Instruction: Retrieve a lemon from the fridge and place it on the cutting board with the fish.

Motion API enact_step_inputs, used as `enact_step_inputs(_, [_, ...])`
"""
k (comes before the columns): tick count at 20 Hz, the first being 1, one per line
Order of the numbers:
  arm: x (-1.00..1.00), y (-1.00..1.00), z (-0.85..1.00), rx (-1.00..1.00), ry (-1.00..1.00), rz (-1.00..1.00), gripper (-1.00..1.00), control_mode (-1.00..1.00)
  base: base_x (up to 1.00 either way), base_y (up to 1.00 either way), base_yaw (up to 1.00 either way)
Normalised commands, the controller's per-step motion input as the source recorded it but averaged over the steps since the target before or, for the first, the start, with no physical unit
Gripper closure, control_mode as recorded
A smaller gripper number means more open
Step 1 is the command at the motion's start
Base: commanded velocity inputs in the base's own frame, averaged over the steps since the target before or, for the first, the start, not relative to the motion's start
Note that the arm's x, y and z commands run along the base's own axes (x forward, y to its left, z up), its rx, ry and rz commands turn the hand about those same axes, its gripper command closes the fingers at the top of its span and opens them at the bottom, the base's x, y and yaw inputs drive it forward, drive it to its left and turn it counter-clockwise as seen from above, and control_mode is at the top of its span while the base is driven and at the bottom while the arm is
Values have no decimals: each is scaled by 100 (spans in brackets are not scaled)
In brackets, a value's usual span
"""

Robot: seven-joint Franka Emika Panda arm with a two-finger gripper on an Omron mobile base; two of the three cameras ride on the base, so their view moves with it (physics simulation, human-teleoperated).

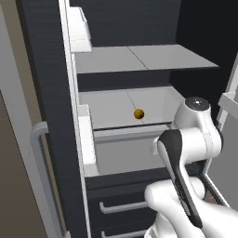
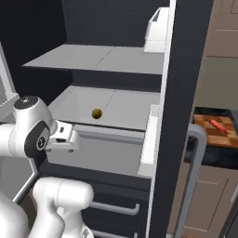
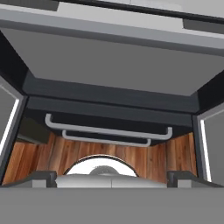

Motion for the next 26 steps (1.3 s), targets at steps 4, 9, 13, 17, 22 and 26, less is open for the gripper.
enact_step_inputs(4, [0, 0, 0, 0, 0, 0, -100, 100, 61, 11, 0])
enact_step_inputs(9, [0, 0, 0, 0, 0, 0, -100, 100, 88, 0, 0])
enact_step_inputs(13, [0, 0, 0, 0, 0, 0, -100, 100, 54, 0, 0])
enact_step_inputs(17, [0, 0, 0, 0, 0, 0, -100, -100, 4, 0, 0])
enact_step_inputs(22, [0, -1, 17, 6, -40, 0, -100, -100, 0, 0, 0])
enact_step_inputs(26, [0, 0, 40, 9, -59, -5, -100, -100, 0, 0, 0])
